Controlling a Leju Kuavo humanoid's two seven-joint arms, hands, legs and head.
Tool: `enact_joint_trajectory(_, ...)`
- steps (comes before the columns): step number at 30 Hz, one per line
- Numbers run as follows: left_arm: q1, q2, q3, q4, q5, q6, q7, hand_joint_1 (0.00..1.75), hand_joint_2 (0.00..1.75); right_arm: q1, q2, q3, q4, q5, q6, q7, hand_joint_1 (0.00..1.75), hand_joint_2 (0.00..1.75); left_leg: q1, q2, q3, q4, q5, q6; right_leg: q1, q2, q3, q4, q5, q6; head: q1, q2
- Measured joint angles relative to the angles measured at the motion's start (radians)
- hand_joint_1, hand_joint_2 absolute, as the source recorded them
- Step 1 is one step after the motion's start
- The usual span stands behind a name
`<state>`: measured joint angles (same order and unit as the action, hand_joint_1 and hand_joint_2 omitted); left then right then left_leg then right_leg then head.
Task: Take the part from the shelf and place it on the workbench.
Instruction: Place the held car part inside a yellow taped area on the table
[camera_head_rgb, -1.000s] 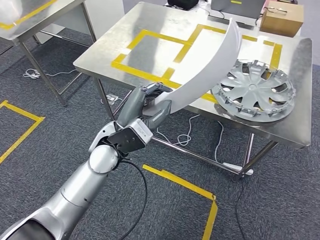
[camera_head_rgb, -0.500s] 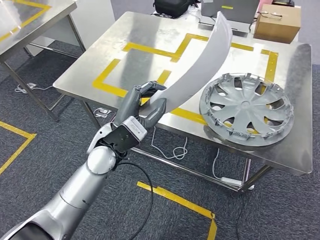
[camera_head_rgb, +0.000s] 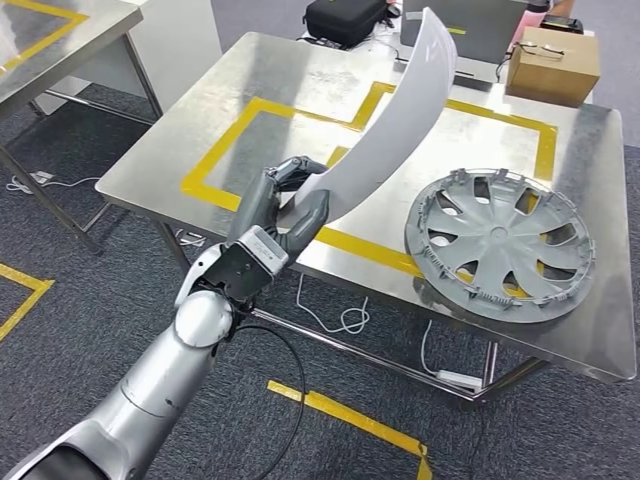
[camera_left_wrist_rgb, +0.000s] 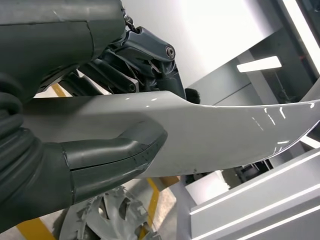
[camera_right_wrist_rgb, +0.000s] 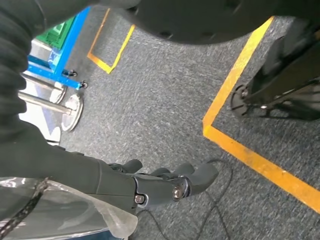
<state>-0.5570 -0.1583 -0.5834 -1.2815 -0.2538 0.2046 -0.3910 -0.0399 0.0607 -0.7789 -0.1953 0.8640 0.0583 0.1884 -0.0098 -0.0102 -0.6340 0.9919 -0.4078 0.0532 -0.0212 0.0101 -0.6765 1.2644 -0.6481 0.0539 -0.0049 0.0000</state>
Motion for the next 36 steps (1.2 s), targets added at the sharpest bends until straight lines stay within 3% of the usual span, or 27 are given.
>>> enact_joint_trajectory(1, 0.003, 0.000, 0.000, 0.001, -0.001, 0.004, 0.001, 1.75, 1.75, 0.000, 0.000, 0.000, 0.000, 0.001, 0.000, 0.000, 0.00, 1.75, 0.002, -0.001, 0.003, 0.001, -0.004, -0.002, -0.002, -0.001, -0.017, 0.009, 0.015, 0.005, 0.000, 0.000)
enact_joint_trajectory(2, 0.005, 0.000, 0.000, 0.002, -0.002, 0.009, 0.003, 1.75, 1.75, 0.001, -0.001, 0.000, 0.000, 0.002, -0.001, 0.000, 0.00, 1.75, 0.004, -0.002, 0.007, 0.002, -0.009, -0.006, -0.004, -0.001, -0.016, -0.019, 0.050, 0.010, 0.000, 0.000)
enact_joint_trajectory(4, 0.003, 0.000, 0.000, 0.005, -0.010, 0.021, 0.009, 1.75, 1.75, -0.001, -0.001, 0.000, 0.000, 0.005, -0.001, 0.000, 0.00, 1.75, 0.008, -0.004, 0.014, 0.012, -0.022, -0.018, -0.009, -0.004, 0.029, -0.144, 0.132, 0.019, 0.001, 0.000)
enact_joint_trajectory(5, 0.000, 0.000, 0.000, 0.007, -0.016, 0.027, 0.014, 1.75, 1.75, -0.002, 0.000, -0.001, 0.000, 0.006, -0.002, 0.000, 0.00, 1.75, 0.008, -0.005, 0.013, 0.021, -0.029, -0.025, -0.010, -0.003, 0.053, -0.198, 0.154, 0.017, 0.002, 0.000)
enact_joint_trajectory(7, -0.004, 0.001, 0.000, 0.012, -0.026, 0.036, 0.022, 1.75, 1.75, -0.004, 0.000, -0.001, 0.000, 0.009, -0.001, 0.000, 0.00, 1.75, 0.006, -0.005, 0.010, 0.033, -0.035, -0.035, -0.007, -0.001, 0.076, -0.238, 0.157, 0.004, 0.001, 0.000)
enact_joint_trajectory(9, -0.006, 0.002, 0.000, 0.018, -0.031, 0.038, 0.026, 1.75, 1.75, -0.005, 0.000, -0.002, 0.000, 0.010, -0.002, 0.000, 0.00, 1.75, 0.006, -0.004, 0.009, 0.037, -0.038, -0.041, -0.006, 0.000, 0.079, -0.239, 0.157, -0.014, 0.000, 0.000)
enact_joint_trajectory(11, -0.008, 0.003, 0.000, 0.021, -0.032, 0.039, 0.026, 1.75, 1.75, -0.004, 0.000, -0.005, 0.000, 0.011, -0.002, 0.000, 0.00, 1.75, 0.008, -0.001, -0.003, 0.070, -0.063, -0.050, -0.008, -0.001, 0.084, -0.240, 0.156, -0.027, -0.004, 0.000)
enact_joint_trajectory(14, -0.011, 0.005, 0.000, 0.025, -0.033, 0.039, 0.027, 1.75, 1.75, -0.006, 0.000, -0.008, 0.000, 0.011, -0.001, 0.000, 0.00, 1.75, 0.010, 0.001, -0.080, 0.245, -0.146, -0.060, -0.008, -0.003, 0.089, -0.241, 0.153, -0.038, -0.008, 0.000)
enact_joint_trajectory(16, -0.009, 0.008, 0.000, 0.030, -0.035, 0.040, 0.030, 1.75, 1.75, -0.006, 0.000, -0.010, 0.000, 0.011, -0.001, 0.000, 0.00, 1.75, 0.011, 0.001, -0.117, 0.322, -0.161, -0.058, -0.005, -0.003, 0.092, -0.241, 0.151, -0.040, -0.008, 0.000)
enact_joint_trajectory(17, -0.010, 0.009, 0.000, 0.033, -0.046, 0.045, 0.040, 1.75, 1.75, -0.006, 0.000, -0.012, 0.000, 0.012, -0.001, 0.000, 0.00, 1.75, 0.010, 0.001, -0.112, 0.309, -0.142, -0.054, -0.004, -0.003, 0.094, -0.241, 0.150, -0.041, -0.008, 0.000)
enact_joint_trajectory(20, -0.054, 0.018, -0.001, 0.092, -0.173, 0.107, 0.131, 1.75, 1.75, -0.007, 0.000, -0.015, 0.000, 0.021, 0.003, -0.002, 0.00, 1.75, 0.004, 0.002, -0.030, 0.129, -0.047, -0.030, 0.002, -0.002, 0.099, -0.241, 0.148, -0.040, -0.008, 0.000)
enact_joint_trajectory(22, -0.114, 0.024, 0.009, 0.195, -0.264, 0.153, 0.174, 1.75, 1.75, -0.010, 0.001, -0.015, 0.000, 0.029, 0.006, -0.005, 0.00, 1.75, -0.001, 0.003, 0.003, 0.056, -0.037, -0.020, 0.004, -0.002, 0.095, -0.241, 0.148, -0.034, -0.007, 0.000)
enact_joint_trajectory(24, -0.153, 0.028, 0.026, 0.286, -0.298, 0.169, 0.179, 1.75, 1.75, -0.012, 0.001, -0.015, 0.000, 0.033, 0.008, -0.009, 0.00, 1.75, -0.002, 0.003, 0.009, 0.041, -0.042, -0.019, 0.004, -0.003, 0.094, -0.245, 0.149, -0.023, -0.008, 0.000)
enact_joint_trajectory(26, -0.176, 0.029, 0.036, 0.346, -0.313, 0.172, 0.182, 1.75, 1.75, -0.011, 0.001, -0.016, 0.000, 0.036, 0.009, -0.012, 0.00, 1.75, 0.003, 0.003, 0.014, 0.029, -0.035, -0.015, 0.004, -0.005, 0.083, -0.227, 0.133, -0.014, -0.006, 0.000)
enact_joint_trajectory(27, -0.188, 0.028, 0.038, 0.371, -0.325, 0.175, 0.189, 1.75, 1.75, -0.012, 0.000, -0.016, 0.000, 0.037, 0.009, -0.013, 0.00, 1.75, 0.005, 0.003, 0.016, 0.023, -0.032, -0.012, 0.004, -0.005, 0.064, -0.192, 0.112, -0.010, -0.004, 0.000)
enact_joint_trajectory(29, -0.209, 0.026, 0.039, 0.421, -0.360, 0.180, 0.217, 1.75, 1.75, -0.013, 0.000, -0.016, 0.000, 0.040, 0.009, -0.015, 0.00, 1.75, 0.005, 0.003, 0.017, 0.021, -0.032, -0.008, 0.002, -0.005, 0.002, -0.071, 0.056, -0.006, -0.002, 0.000)
enact_joint_trajectory(31, -0.224, 0.026, 0.039, 0.470, -0.392, 0.173, 0.245, 1.75, 1.75, -0.011, 0.000, -0.017, 0.000, 0.045, 0.009, -0.016, 0.00, 1.75, 0.002, 0.003, 0.017, 0.022, -0.033, -0.006, 0.002, -0.006, -0.047, 0.016, 0.037, -0.002, -0.002, 0.000)
enact_joint_trajectory(32, -0.232, 0.026, 0.041, 0.494, -0.400, 0.166, 0.252, 1.75, 1.75, -0.010, 0.000, -0.017, 0.000, 0.048, 0.010, -0.016, 0.00, 1.75, 0.001, 0.003, 0.017, 0.023, -0.034, -0.005, 0.002, -0.006, -0.047, 0.010, 0.054, -0.001, -0.002, 0.000)
enact_joint_trajectory(33, -0.242, 0.026, 0.044, 0.516, -0.404, 0.158, 0.256, 1.75, 1.75, -0.010, 0.000, -0.017, 0.000, 0.050, 0.010, -0.016, 0.00, 1.75, 0.001, 0.003, 0.017, 0.025, -0.035, -0.007, 0.002, -0.006, -0.029, -0.034, 0.087, -0.001, -0.002, 0.000)
enact_joint_trajectory(34, -0.252, 0.026, 0.047, 0.534, -0.406, 0.154, 0.258, 1.75, 1.75, -0.011, 0.000, -0.017, 0.000, 0.051, 0.010, -0.016, 0.00, 1.75, 0.001, 0.002, 0.017, 0.028, -0.037, -0.009, 0.001, -0.007, 0.001, -0.101, 0.123, -0.002, -0.002, 0.000)
enact_joint_trajectory(36, -0.273, 0.025, 0.054, 0.563, -0.407, 0.150, 0.258, 1.75, 1.75, -0.013, 0.000, -0.018, 0.000, 0.052, 0.010, -0.016, 0.00, 1.75, -0.002, 0.001, 0.013, 0.036, -0.041, -0.016, 0.002, -0.008, 0.058, -0.210, 0.160, -0.007, -0.002, 0.000)
